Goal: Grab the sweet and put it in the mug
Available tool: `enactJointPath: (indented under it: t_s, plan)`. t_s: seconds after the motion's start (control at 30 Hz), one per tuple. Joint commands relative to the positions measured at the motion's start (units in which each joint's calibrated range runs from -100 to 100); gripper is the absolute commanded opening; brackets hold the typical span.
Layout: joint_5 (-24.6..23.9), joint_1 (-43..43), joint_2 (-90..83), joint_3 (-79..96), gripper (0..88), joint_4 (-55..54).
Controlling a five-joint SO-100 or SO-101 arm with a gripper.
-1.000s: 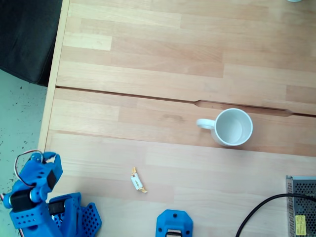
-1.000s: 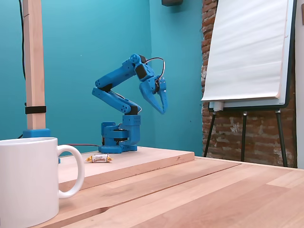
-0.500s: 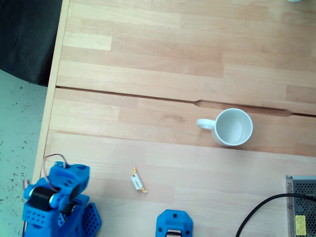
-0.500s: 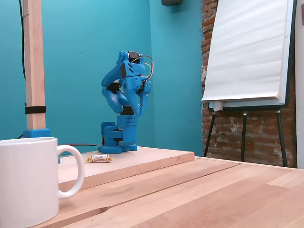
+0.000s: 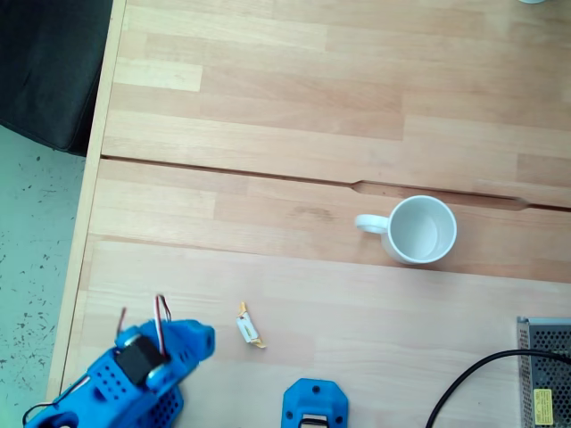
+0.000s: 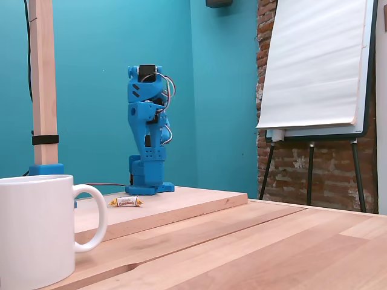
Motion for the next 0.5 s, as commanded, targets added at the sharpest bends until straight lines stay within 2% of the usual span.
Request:
enactJointPath:
  t_s: [0.0, 0.2, 0.47]
  plan:
    - [6.9, 6.2, 0.4, -2.7, 15.1, -0.2]
    - [11.4, 10.2, 8.5, -2.2, 15.1, -0.3]
    - [10.0, 10.0, 18.1, -2.0, 15.1, -10.7]
